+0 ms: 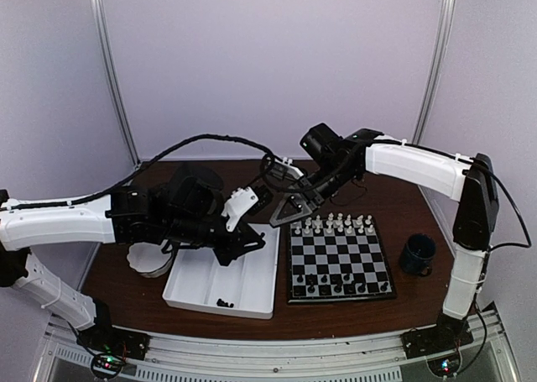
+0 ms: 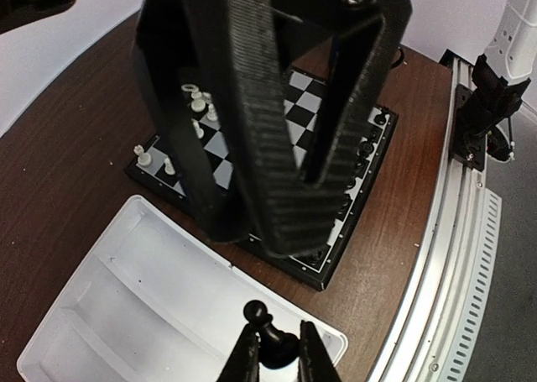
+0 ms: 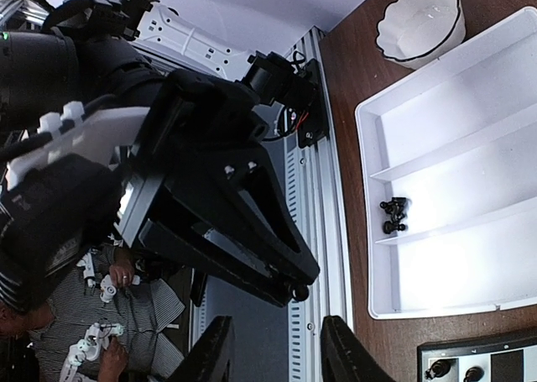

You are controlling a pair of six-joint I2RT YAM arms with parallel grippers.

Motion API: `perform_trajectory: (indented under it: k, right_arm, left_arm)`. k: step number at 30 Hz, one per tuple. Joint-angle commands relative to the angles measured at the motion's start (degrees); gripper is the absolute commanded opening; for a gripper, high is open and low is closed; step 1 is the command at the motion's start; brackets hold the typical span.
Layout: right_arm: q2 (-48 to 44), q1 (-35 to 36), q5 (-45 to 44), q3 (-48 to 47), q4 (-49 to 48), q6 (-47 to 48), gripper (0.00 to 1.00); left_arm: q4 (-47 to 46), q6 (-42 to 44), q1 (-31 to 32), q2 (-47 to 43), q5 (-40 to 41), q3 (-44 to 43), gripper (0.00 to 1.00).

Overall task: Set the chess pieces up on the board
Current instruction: Pass from the left arm to the right

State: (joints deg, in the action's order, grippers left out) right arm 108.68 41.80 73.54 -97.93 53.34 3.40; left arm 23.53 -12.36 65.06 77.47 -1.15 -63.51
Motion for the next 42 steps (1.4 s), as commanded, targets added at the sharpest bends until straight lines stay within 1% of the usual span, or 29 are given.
perform_trajectory:
  k: [1, 5, 14, 20, 26, 34, 37, 39, 42]
  right_arm:
    - [0.4, 0.4, 2.8, 0.8, -4.8, -4.7, 0.37]
    - [0.7, 0.5, 2.8, 1.2, -5.5, -5.8, 0.37]
    - [0.2, 1.8, 1.7, 2.5, -6.0, -5.6, 0.37]
    - [-0.1, 2.4, 1.4, 3.1, -6.0, -5.4, 0.35]
    - [0.0, 2.6, 2.0, 3.2, -6.6, -5.7, 0.26]
    - [0.3, 2.8, 2.4, 3.5, -7.4, -6.4, 0.2]
    - [0.2, 2.8, 2.4, 3.7, -7.5, -6.5, 0.2]
    - [0.2, 2.8, 2.1, 3.8, -7.6, -6.4, 0.19]
    - [0.3, 2.9, 2.1, 3.8, -7.7, -6.3, 0.14]
  left_arm:
    - [-4.0, 1.1, 0.6, 0.6, -1.9, -1.4, 0.11]
    - [-5.7, 0.3, 0.7, 0.1, -2.2, -0.9, 0.11]
    - [-6.0, 0.1, 0.7, -0.6, -1.2, -0.8, 0.11]
    - [-6.1, -0.1, 0.6, -0.7, -0.8, -0.4, 0.11]
    - [-6.1, -0.2, 0.6, -0.9, 0.1, -0.2, 0.12]
    - [-6.2, -0.2, 0.6, -0.2, 0.2, -0.6, 0.12]
    - [-6.1, -0.1, 0.7, -0.2, 0.3, -0.5, 0.12]
    - [-6.1, -0.1, 0.7, -0.3, 2.3, -0.4, 0.12]
    - [-6.1, -0.3, 0.6, -0.3, 3.7, -0.4, 0.12]
